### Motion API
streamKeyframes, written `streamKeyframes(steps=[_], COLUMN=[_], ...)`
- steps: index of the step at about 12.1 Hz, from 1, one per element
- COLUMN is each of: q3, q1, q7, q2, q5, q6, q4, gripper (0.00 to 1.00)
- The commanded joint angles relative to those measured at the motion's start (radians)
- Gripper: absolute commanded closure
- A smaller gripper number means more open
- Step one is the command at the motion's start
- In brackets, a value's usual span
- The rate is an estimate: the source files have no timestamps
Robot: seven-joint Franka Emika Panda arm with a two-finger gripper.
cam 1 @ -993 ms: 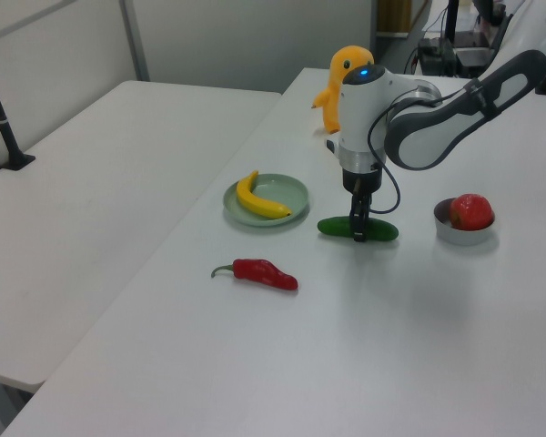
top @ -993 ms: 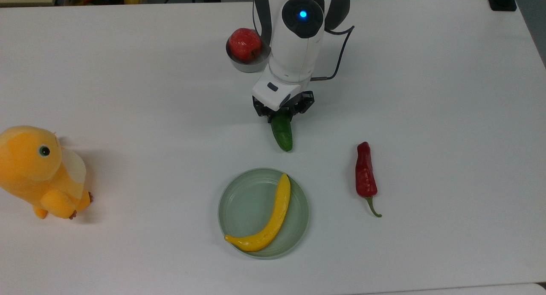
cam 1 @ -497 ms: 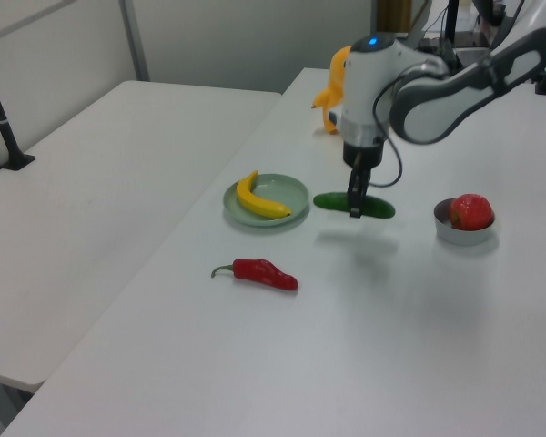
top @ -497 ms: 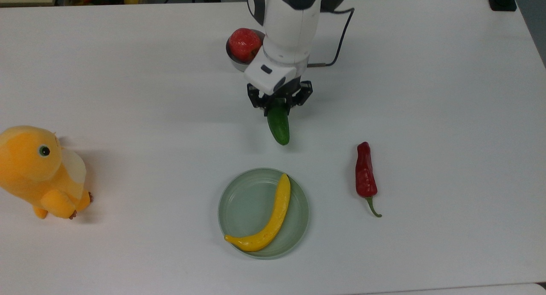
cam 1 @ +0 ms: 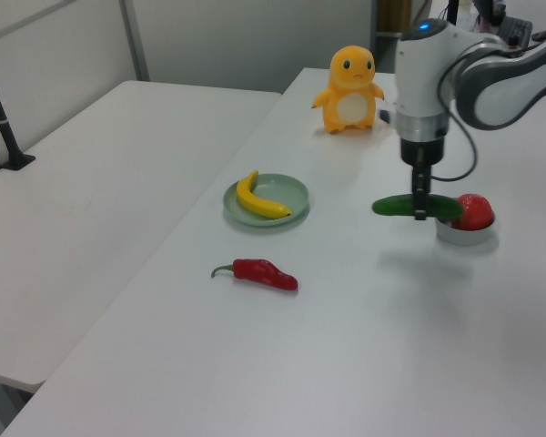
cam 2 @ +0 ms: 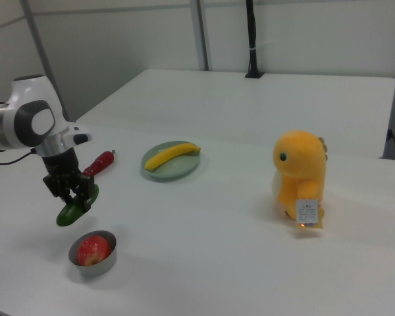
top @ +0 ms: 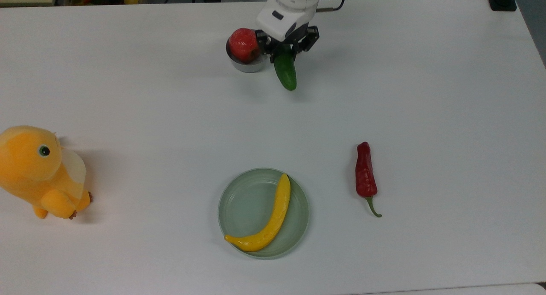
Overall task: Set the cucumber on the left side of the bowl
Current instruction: 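Carry the cucumber to beside the metal bowl with the tomato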
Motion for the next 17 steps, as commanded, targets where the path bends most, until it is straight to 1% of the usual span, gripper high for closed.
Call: streamKeyframes(steps=[1, 2, 4, 8, 9, 11, 17], q3=[-0.008, -0.008, -0.008, -0.008, -0.008, -0.008, -0.008], q1=[0.026, 0.028, 0.047, 0.051, 0.052, 0.051, 0.049], q7=[0.009, 0.009, 0.005, -0.003, -0.003, -0.001, -0.003], q2=[-0.065, -0.064, -0.058, -0.05, -0.044, -0.042, -0.036], q5=[0.014, 0.012, 0.011, 0.006, 0.006, 0.006, 0.006], q6=[-0.013, -0.019, -0.081, -0.08, -0.08, -0.079, -0.072], q4=[-0.103, -0.115, -0.129, -0.132, -0.132, -0.131, -0.126], gripper=[0.73, 0.73, 0.72, 0.71, 0.63, 0.28, 0.27])
